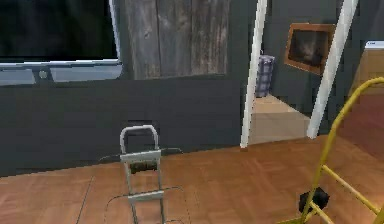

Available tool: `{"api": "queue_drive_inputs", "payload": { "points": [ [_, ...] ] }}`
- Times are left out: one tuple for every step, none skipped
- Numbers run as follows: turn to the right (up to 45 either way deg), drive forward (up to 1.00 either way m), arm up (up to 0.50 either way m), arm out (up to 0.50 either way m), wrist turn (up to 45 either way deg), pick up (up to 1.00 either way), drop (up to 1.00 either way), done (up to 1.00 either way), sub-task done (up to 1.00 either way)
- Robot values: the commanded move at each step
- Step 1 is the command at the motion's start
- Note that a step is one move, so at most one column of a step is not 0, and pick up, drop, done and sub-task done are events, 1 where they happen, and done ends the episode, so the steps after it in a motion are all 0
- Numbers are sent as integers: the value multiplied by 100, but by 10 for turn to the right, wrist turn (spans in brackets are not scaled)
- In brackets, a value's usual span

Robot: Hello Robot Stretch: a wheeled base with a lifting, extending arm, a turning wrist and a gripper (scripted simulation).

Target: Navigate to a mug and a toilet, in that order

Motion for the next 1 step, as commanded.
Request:
{"api": "queue_drive_inputs", "payload": {
  "points": [
    [300, 0, 0, 0, 0, 0, 0, 0, 0]
  ]
}}
